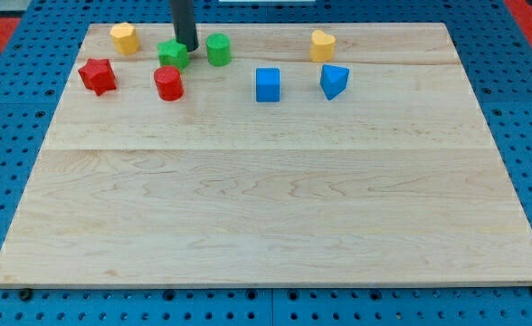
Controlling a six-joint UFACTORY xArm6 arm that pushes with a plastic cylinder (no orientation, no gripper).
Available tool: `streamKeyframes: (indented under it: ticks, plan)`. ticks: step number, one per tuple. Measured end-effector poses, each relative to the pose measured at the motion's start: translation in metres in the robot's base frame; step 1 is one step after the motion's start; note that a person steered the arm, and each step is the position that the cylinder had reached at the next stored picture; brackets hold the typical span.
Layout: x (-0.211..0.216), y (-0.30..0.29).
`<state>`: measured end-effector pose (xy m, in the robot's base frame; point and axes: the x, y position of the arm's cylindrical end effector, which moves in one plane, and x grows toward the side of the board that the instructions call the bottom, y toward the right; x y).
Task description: Push the green circle into the red circle
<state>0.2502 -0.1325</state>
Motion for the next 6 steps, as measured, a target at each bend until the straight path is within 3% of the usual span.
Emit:
streamKeyframes:
  ticks: [1, 2, 4, 5, 6]
  plan:
    - [0.011, -0.046]
    - [0.032, -0.047]
    - [-0.019, 0.002]
    - [-0.029, 0.023]
    - [-0.022, 0.081]
